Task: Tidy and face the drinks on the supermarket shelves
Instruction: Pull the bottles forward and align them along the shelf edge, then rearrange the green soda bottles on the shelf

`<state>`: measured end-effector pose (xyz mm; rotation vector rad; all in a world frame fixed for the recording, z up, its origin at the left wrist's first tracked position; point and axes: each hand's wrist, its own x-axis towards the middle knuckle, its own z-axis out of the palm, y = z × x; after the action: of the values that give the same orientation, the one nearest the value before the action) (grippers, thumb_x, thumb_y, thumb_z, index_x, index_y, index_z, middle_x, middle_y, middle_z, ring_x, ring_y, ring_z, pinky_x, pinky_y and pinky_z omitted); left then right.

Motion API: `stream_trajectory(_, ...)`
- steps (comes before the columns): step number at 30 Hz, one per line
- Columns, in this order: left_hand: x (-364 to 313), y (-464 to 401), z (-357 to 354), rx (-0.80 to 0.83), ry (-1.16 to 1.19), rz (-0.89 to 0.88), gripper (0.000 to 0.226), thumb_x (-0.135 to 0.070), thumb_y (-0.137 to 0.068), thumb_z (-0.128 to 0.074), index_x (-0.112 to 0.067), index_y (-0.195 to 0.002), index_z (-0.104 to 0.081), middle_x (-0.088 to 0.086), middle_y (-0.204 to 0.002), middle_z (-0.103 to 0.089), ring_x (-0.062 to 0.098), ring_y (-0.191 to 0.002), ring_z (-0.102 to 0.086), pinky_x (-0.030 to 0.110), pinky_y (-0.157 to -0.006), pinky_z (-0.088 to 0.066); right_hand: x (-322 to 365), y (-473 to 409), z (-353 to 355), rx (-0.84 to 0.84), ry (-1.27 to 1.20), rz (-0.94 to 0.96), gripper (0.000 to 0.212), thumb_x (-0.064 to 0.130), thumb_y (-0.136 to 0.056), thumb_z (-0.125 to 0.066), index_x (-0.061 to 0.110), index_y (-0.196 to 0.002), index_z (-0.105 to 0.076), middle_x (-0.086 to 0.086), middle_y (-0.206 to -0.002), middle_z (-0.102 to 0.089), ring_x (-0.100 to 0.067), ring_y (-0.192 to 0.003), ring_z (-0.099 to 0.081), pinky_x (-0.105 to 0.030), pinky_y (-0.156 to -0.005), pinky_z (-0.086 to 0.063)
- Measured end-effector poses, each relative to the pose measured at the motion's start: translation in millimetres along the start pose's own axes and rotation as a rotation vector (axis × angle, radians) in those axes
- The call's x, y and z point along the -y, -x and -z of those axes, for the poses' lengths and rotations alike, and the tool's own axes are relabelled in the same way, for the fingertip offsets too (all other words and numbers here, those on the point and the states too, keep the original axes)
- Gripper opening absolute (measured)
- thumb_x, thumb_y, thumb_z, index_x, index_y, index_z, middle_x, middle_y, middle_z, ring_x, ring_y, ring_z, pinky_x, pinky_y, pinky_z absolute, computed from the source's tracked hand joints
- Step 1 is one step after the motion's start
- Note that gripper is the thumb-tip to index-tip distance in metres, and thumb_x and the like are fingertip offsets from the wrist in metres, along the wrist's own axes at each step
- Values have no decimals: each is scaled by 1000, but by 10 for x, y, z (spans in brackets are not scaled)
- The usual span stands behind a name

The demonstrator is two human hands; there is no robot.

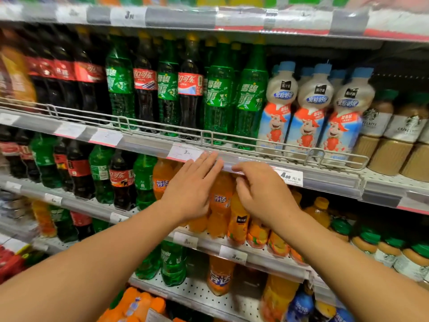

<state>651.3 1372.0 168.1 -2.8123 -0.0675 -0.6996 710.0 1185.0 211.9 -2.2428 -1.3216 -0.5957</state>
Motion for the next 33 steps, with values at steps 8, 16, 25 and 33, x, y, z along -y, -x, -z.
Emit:
stream_trajectory(8,1046,510,43,45,-36,222,91,-40,-88,-50,-14,-154,6,6,-163,4,25,-149,2,43,-120,-6,513,-597,-388,212,112,-114,40,15,-91,-49,10,-131,-49,-8,-137,-48,-28,-128,-43,-38,-101,-40)
stream_trajectory(16,2055,616,-53,80,-2,130,89,-38,-86,-52,-16,-155,0,5,-162,-1,25,-148,-3,46,-119,-9,973,-904,-550,383,492,-409,16,7,-87,-51,7,-102,-58,-13,-120,-51,-33,-103,-57,-42,-79,-51)
stream_trajectory(25,2225,628,-89,135,118,44,92,-31,-87,-53,-19,-154,8,8,-163,9,28,-149,5,47,-120,-1,1397,-1081,-784,286,401,-458,55,3,-83,-51,13,-138,-46,-8,-159,-25,-26,-141,-33,-42,-100,-47)
stream_trajectory(33,2220,657,-61,132,109,52,91,-25,-87,-53,-21,-154,9,6,-162,11,25,-149,8,46,-121,0,1593,-1407,-1182,199,257,-310,62,6,-85,-53,15,-145,-39,-5,-157,-31,-22,-143,-28,-33,-112,-29)
